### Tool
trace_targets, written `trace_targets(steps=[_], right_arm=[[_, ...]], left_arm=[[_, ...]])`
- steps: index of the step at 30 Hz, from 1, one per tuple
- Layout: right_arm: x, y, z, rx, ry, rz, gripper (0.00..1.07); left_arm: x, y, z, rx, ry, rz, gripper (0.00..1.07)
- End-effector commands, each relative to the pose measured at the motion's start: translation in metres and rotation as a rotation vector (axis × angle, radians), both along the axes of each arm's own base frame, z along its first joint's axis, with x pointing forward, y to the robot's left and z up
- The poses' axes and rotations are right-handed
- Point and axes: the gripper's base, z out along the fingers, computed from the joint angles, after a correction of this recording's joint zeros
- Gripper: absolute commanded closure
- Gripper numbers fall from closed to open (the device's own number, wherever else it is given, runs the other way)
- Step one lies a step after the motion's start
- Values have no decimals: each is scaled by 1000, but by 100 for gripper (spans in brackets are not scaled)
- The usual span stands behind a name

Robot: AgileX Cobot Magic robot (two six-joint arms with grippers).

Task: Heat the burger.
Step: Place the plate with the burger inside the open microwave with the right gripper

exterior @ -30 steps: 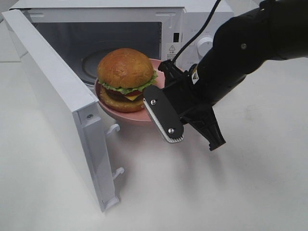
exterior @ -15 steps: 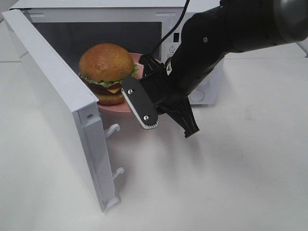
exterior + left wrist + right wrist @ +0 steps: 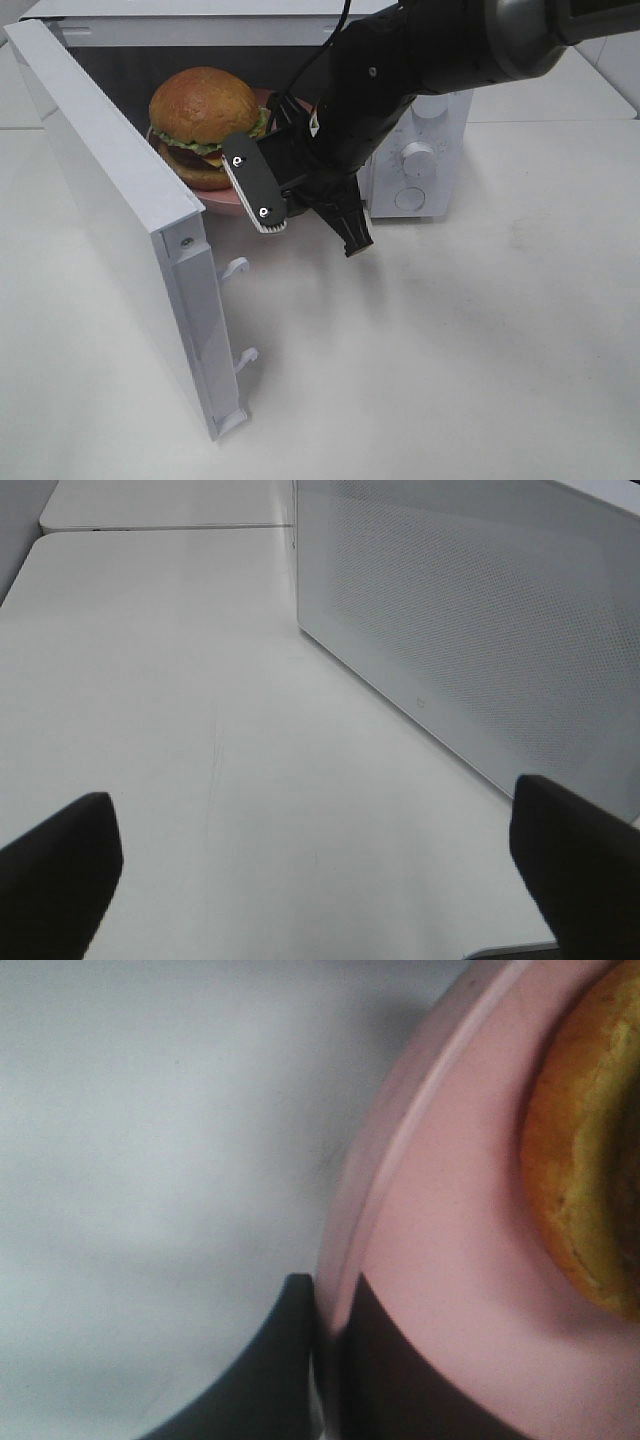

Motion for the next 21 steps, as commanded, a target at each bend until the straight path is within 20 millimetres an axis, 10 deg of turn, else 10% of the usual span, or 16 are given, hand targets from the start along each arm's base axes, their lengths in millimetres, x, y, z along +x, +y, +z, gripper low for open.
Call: trace_targets(steps=[1,21], right_arm=[[14,3,9,37,-36,-51,107],[58,37,-3,96,-51,-123,107]], left_arm=[[-2,-1,1,-4,-25,-7,9],[-2,-1,1,-4,-25,-7,9]])
